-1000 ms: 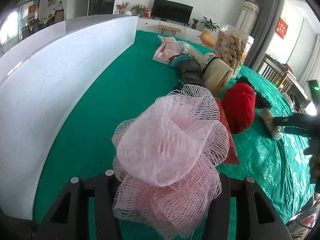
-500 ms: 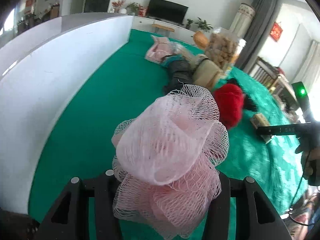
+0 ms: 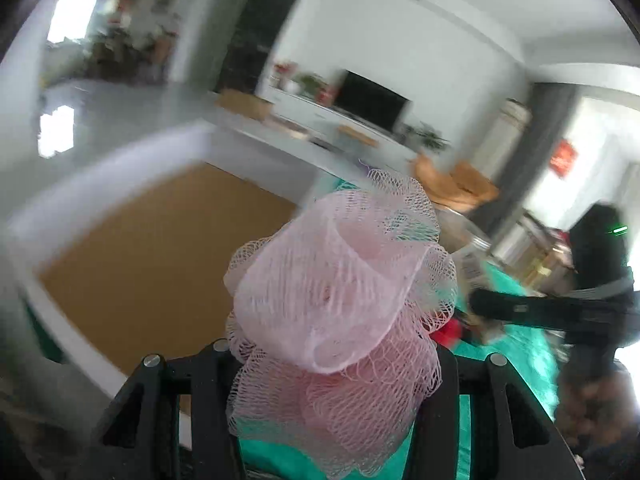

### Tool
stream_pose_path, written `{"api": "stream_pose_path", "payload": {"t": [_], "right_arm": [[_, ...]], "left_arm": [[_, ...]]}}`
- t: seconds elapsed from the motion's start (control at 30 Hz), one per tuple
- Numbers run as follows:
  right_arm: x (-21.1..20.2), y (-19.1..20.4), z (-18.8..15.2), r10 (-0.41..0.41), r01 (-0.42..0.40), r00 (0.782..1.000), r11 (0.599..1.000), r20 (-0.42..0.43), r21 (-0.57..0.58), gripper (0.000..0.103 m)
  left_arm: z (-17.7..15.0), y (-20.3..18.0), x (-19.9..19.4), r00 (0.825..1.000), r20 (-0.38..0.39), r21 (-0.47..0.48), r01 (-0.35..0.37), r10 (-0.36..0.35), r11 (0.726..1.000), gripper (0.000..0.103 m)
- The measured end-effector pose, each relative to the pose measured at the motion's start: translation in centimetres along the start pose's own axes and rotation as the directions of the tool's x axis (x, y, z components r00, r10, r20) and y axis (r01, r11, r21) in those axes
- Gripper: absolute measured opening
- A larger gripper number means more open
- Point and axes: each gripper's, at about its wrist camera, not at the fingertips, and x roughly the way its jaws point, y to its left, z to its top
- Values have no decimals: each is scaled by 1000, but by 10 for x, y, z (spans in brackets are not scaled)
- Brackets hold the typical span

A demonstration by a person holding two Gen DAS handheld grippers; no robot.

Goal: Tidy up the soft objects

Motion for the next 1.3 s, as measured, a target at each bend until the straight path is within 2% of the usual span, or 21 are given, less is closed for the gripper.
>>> {"api": "stream_pose_path", "payload": {"t": [0.07, 0.13, 0.17, 0.2, 0.23, 0.3, 0.33, 0.47, 0.6, 0.67, 0.7, 0.77, 0.83, 0.9, 0.97, 1.03, 1.13, 1.23, 1.3], "right_arm": [[22, 34, 19, 40, -39, 999, 998, 6, -51, 58], [48, 66, 34, 79, -78, 997, 993, 9, -92, 61], [56, 75, 37, 93, -92, 996, 990, 9, -103, 62], [66, 81, 41, 104, -103, 995, 988, 4, -112, 70], [79, 87, 45, 95, -95, 995, 988, -4, -119, 79], [94, 88, 49, 58, -59, 998, 990, -8, -127, 79], [95, 87, 48, 45, -45, 999, 991, -2, -127, 78], [80, 63, 34, -29, 33, 999, 993, 38, -111, 78], [61, 16, 11, -178, 189, 979, 976, 103, -105, 78], [54, -7, -2, -267, 282, 954, 954, 134, -103, 78], [49, -19, -12, -305, 321, 941, 942, 147, -99, 78], [35, -50, -37, -396, 413, 903, 907, 168, -79, 78], [23, -83, -64, -481, 496, 859, 867, 176, -52, 78], [10, -119, -92, -552, 560, 819, 829, 159, -6, 78], [4, -148, -112, -594, 594, 796, 803, 119, 33, 78], [1, -168, -126, -616, 612, 784, 788, 81, 65, 78], [-1, -186, -133, -634, 628, 772, 773, 55, 91, 78], [1, -192, -134, -639, 633, 767, 768, 56, 93, 78], [4, -195, -135, -633, 626, 773, 773, 53, 100, 78]], "left_arm": [[14, 27, -2, 998, -5, -21, -61, 61, 998, 48], [24, 54, -1, 990, -5, -40, -140, 140, 989, 55], [26, 63, 0, 984, -5, -44, -178, 178, 983, 73], [29, 76, 3, 970, -5, -53, -241, 241, 969, 96], [29, 87, 4, 954, 1, -64, -298, 299, 952, 103], [27, 104, 4, 933, -3, -92, -359, 360, 929, 103], [25, 110, 3, 931, -8, -108, -363, 364, 925, 103], [11, 118, -4, 933, 10, -160, -354, 360, 922, 103], [-8, 97, -2, 956, 13, -138, -289, 293, 947, 103], [-22, 68, 4, 971, 2, -100, -238, 239, 966, 103], [-14, 55, 9, 977, -9, -87, -213, 213, 973, 103], [-29, 21, 19, 989, -44, -39, -143, 141, 989, 103], [-46, -10, 33, 993, -97, 12, -73, 74, 997, 103], [-67, -38, 55, 987, -160, 57, -15, 24, 998, 103], [-84, -58, 80, 977, -211, 98, -3, 24, 995, 103], [-94, -71, 100, 970, -238, 136, -8, 41, 991, 103], [-101, -83, 138, 957, -270, 213, -47, 105, 976, 103], [-103, -85, 162, 949, -277, 259, -79, 152, 963, 103], [-105, -84, 170, 948, -273, 270, -89, 165, 959, 103]]}}
